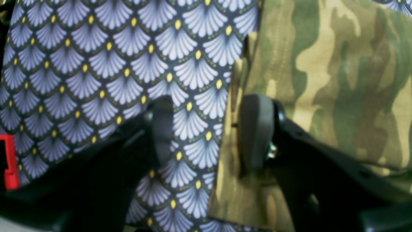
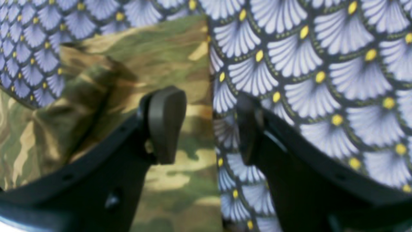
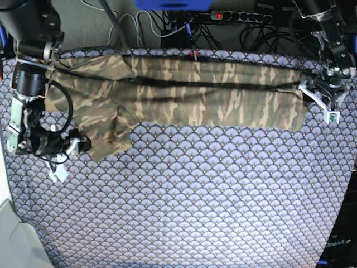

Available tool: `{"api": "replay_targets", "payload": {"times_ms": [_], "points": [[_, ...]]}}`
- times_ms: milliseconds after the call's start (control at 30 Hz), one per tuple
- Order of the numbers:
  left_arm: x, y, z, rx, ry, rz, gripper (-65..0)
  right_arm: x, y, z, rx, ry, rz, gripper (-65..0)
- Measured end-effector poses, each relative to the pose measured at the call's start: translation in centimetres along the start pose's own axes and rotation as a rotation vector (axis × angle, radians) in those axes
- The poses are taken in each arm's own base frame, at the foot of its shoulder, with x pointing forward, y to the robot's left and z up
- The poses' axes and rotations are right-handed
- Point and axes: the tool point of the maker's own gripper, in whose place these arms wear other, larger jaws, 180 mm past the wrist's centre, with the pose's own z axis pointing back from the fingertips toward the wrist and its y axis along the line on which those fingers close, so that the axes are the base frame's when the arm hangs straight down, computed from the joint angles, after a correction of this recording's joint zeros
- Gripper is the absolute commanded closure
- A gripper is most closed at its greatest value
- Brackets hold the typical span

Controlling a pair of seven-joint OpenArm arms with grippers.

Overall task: Fold the T-shirt properly
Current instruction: 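Grasp the hanging sleeve with the right gripper and fold it onto the strip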

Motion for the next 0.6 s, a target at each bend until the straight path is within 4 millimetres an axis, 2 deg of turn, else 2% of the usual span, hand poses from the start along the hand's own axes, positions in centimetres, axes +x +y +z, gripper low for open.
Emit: {"api": "replay_targets", "payload": {"times_ms": [100, 300, 433, 500, 600], "points": [[0.0, 0.0, 0.0, 0.000, 0.000, 0.000, -33.2, 0.7, 0.4, -0.9, 0.030, -0.035, -0.020, -30.6], [0.0, 0.0, 0.0, 0.000, 0.000, 0.000, -33.2, 0.6, 0.7, -1.3, 0.039, -0.028, -0.010, -30.2], [0.0, 0.0, 0.0, 0.000, -0.001, 0.001, -33.2, 0.3, 2.0, -2.1, 0.065, -0.035, -0.004, -29.8], [0.1, 0.0, 0.0, 0.000, 0.001, 0.001, -33.2, 0.1, 2.6, -2.4, 0.089, -0.063, -0.023, -27.3], [0.1, 0.0, 0.0, 0.000, 0.000, 0.001, -33.2, -0.2, 3.0, -2.7, 0.096, -0.055, -0.026, -16.9]]}}
